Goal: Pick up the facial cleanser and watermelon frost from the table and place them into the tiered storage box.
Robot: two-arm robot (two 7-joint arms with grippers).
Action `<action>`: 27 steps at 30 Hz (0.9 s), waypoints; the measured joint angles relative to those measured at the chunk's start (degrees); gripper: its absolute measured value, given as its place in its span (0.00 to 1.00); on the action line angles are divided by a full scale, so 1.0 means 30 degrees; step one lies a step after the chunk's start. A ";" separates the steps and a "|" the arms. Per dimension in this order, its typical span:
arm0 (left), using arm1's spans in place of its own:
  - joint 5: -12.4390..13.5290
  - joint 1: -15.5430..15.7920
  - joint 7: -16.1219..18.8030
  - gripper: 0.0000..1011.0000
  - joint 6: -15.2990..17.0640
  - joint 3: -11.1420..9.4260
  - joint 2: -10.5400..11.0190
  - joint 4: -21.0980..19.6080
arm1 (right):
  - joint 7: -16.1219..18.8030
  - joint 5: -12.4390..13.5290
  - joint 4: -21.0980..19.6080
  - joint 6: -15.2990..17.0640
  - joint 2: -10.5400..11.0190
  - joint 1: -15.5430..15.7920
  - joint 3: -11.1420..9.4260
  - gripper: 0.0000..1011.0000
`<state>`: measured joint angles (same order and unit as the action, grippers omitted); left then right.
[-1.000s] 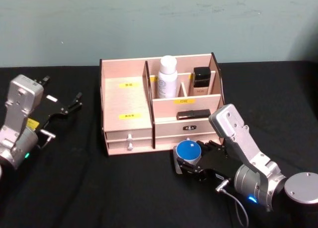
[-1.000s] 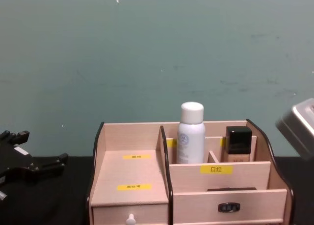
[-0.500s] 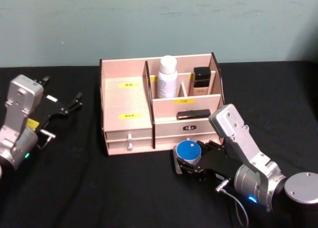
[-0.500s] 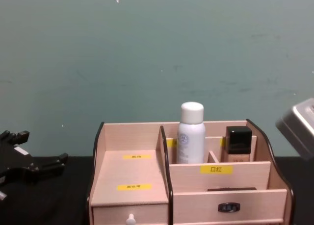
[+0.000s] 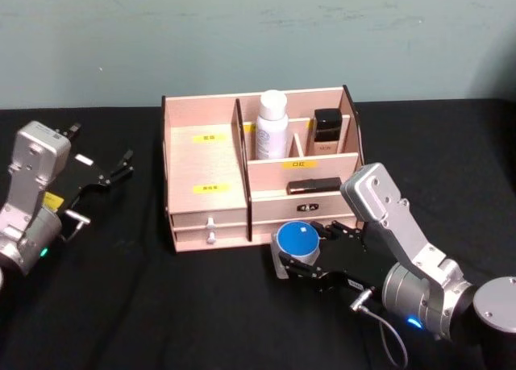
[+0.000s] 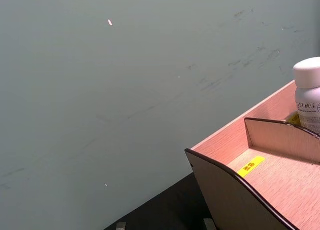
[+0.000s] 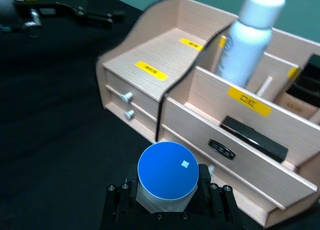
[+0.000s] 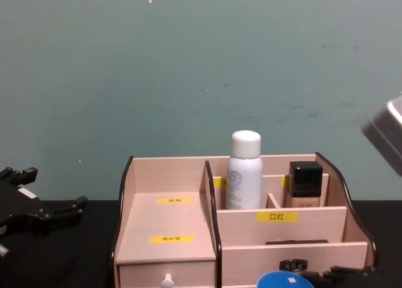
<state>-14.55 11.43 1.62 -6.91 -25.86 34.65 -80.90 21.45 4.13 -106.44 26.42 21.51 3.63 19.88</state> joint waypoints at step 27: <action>0.0001 0.0002 -0.0001 0.99 0.0000 0.0001 0.0001 0.0000 | -0.0260 -0.0235 -0.0413 0.1301 -0.1944 -0.3664 0.2375 0.71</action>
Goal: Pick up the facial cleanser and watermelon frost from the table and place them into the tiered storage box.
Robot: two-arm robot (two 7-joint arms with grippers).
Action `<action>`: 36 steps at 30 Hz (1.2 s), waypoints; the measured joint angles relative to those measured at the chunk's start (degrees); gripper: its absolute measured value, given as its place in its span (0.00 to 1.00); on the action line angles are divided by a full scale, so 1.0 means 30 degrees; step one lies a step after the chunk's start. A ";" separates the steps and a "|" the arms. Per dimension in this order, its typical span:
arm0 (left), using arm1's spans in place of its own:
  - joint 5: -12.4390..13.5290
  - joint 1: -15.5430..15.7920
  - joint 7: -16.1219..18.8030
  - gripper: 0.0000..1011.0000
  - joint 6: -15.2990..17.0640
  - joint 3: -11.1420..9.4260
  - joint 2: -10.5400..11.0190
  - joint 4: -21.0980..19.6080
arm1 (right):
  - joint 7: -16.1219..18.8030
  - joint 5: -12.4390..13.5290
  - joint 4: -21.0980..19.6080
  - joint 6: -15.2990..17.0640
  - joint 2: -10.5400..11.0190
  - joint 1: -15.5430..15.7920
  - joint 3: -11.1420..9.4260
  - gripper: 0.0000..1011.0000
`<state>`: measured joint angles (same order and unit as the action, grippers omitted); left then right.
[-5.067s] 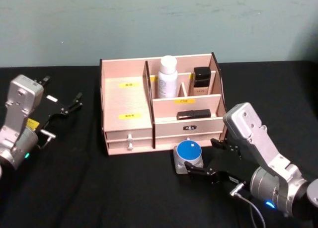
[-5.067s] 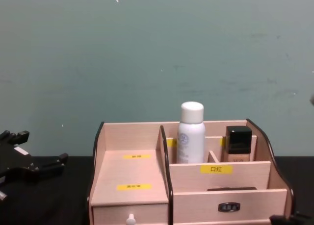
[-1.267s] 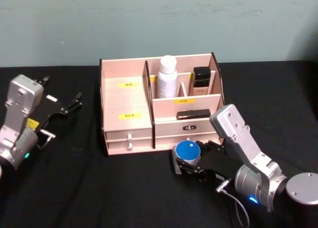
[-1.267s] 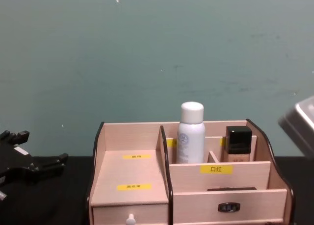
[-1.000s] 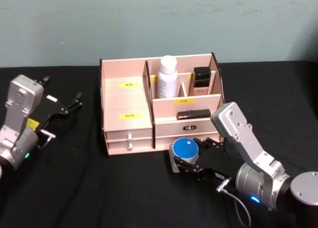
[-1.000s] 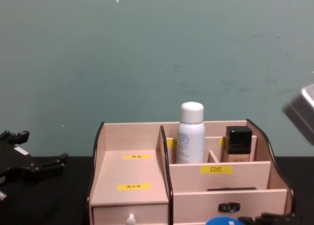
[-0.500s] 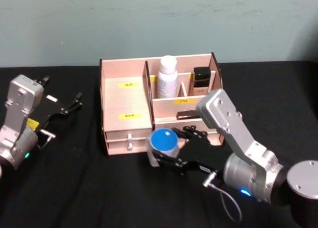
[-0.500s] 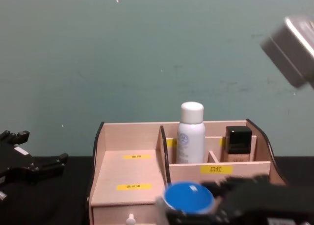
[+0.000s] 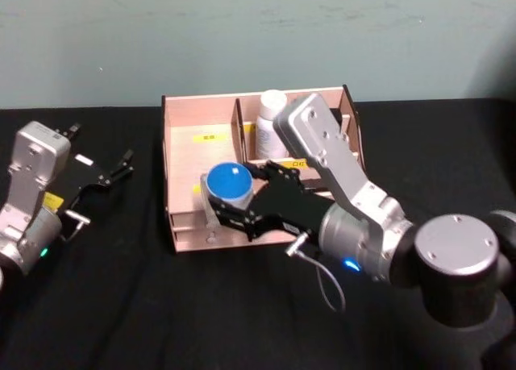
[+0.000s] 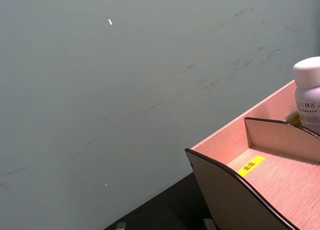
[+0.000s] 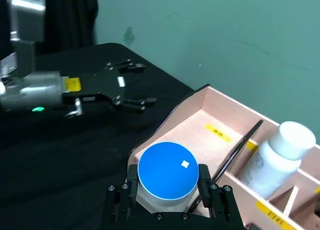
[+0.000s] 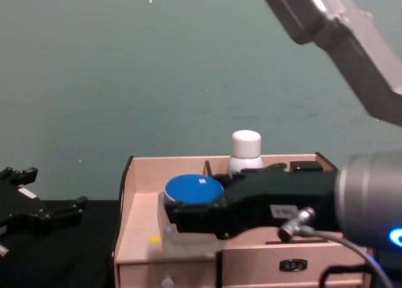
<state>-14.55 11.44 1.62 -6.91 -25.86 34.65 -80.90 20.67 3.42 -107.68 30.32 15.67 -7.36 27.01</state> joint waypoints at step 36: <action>0.0000 -0.0002 0.0000 0.99 0.0000 -0.0001 -0.0001 -0.0001 | -0.0845 -0.1376 0.6582 -0.0627 -0.3563 -0.4090 0.0013 0.71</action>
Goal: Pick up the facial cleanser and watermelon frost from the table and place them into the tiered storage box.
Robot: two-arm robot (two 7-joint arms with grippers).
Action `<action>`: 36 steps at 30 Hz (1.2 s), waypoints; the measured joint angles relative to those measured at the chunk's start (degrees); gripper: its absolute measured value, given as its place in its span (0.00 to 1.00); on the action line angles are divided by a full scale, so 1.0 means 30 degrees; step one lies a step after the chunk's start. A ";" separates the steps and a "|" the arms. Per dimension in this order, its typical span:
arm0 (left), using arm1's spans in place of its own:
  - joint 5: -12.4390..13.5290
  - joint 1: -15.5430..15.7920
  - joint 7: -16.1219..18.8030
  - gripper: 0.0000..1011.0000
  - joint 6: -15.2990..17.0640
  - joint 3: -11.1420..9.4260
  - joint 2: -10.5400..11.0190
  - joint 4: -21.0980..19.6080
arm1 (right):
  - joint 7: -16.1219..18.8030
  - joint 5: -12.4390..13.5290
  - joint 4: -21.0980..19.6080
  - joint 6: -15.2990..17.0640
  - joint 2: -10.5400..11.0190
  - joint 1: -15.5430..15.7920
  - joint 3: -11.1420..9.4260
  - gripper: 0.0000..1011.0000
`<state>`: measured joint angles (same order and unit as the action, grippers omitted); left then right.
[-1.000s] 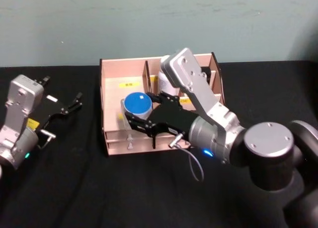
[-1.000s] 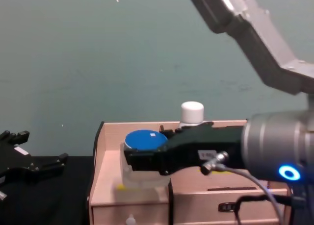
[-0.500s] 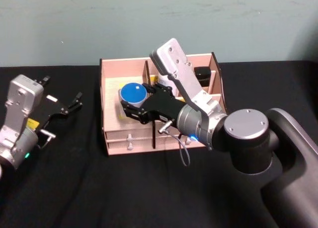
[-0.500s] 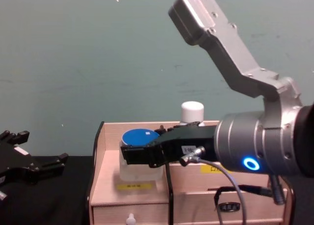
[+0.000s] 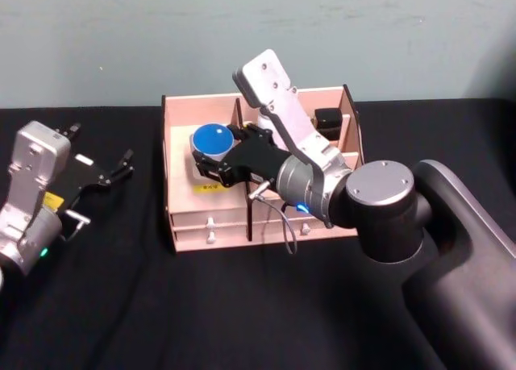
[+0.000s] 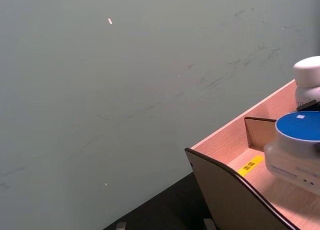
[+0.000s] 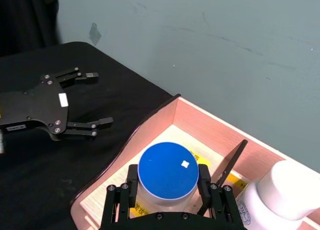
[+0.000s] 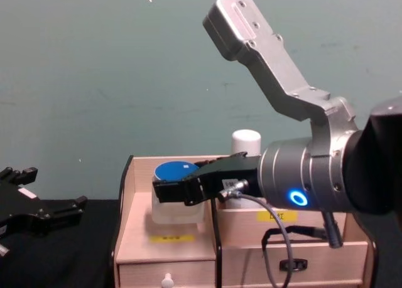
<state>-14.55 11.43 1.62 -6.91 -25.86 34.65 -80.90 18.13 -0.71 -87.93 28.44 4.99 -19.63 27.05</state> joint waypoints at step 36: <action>0.0000 0.0001 0.0000 0.99 -0.0001 0.0000 0.0000 0.0000 | 0.0248 -0.0072 0.1206 0.0048 -0.0442 -0.0457 -0.0033 0.71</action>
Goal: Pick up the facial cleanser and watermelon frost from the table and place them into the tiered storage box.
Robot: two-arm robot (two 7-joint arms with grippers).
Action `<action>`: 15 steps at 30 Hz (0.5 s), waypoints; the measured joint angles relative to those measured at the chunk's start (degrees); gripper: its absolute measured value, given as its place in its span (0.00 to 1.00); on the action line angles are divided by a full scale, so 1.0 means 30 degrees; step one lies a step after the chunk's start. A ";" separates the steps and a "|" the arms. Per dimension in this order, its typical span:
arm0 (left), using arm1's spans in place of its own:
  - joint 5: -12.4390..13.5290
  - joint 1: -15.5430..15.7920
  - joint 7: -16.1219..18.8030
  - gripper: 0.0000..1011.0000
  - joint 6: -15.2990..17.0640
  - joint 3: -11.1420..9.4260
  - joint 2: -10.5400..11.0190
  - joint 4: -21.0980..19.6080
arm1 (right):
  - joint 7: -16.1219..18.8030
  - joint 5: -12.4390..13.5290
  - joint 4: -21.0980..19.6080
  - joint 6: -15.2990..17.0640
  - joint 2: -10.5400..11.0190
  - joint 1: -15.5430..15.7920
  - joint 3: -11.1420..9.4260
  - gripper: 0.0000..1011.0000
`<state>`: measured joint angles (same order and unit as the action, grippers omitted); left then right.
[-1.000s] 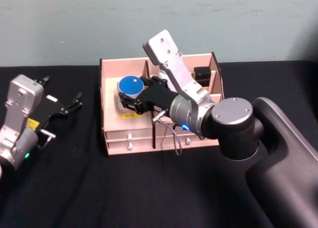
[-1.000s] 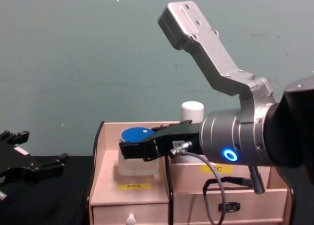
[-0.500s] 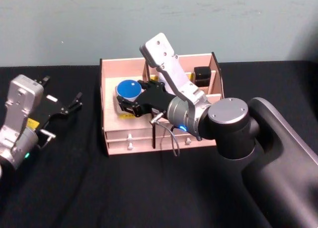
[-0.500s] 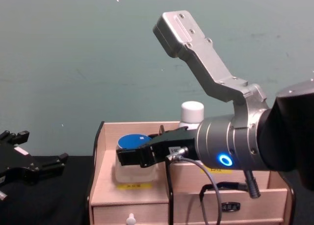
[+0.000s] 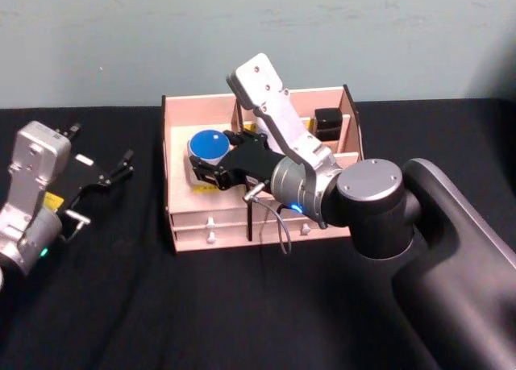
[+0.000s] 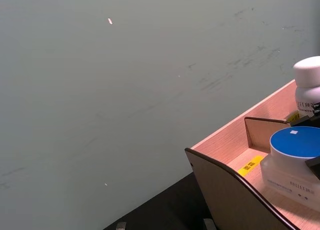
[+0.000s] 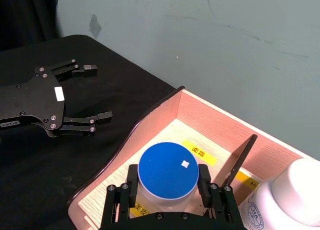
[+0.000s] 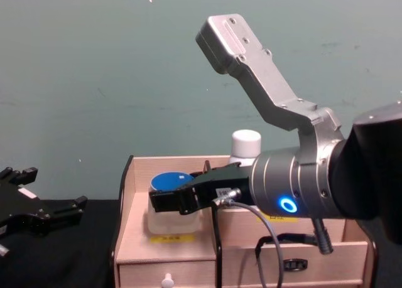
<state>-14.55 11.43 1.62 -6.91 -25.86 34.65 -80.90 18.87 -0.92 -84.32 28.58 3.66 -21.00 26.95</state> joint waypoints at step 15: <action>0.0000 -0.0002 0.0000 0.99 0.0001 0.0001 0.0000 0.0001 | -0.0437 -0.0004 -0.0281 -0.1307 -0.0037 0.0344 -0.0217 0.99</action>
<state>-14.55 11.43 1.62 -6.91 -25.86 34.65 -80.90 17.56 -0.93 -85.16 24.66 3.55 -19.97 26.30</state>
